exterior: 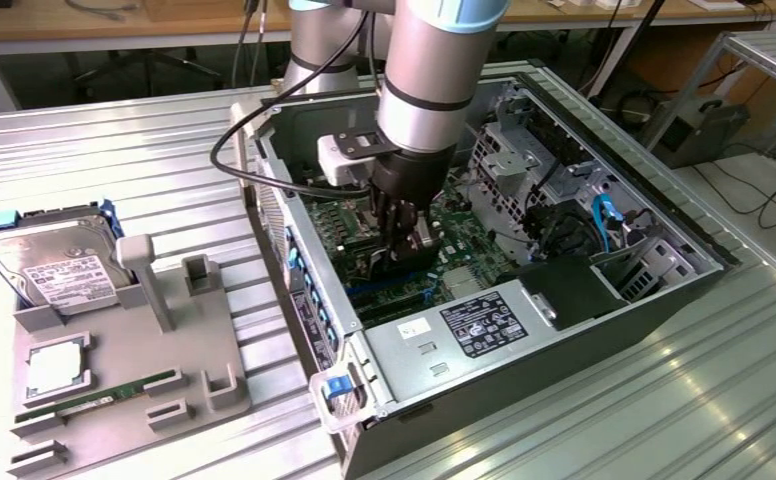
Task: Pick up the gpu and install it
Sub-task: 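Insert the gpu into the slot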
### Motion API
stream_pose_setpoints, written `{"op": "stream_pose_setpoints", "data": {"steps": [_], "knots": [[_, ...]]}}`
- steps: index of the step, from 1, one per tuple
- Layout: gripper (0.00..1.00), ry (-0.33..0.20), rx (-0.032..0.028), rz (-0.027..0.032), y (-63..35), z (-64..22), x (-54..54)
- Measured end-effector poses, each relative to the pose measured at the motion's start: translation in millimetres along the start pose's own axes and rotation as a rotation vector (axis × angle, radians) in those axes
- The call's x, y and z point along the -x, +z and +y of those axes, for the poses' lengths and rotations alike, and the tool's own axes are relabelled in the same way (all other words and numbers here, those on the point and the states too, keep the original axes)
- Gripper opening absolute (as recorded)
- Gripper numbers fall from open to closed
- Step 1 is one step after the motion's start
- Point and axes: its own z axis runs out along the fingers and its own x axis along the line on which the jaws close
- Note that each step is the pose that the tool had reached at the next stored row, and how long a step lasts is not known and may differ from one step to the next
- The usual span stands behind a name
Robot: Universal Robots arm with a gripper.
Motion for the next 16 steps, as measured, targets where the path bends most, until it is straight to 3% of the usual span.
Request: {"op": "stream_pose_setpoints", "data": {"steps": [7, 8, 16], "knots": [[0.27, 0.000, -0.0006, -0.0014, 0.4, 0.0, 0.2], [0.34, 0.000, -0.0003, -0.0006, -0.7, 0.1, 0.1], [0.34, 0.000, -0.0003, -0.0008, -25.4, 0.5, -0.4]]}}
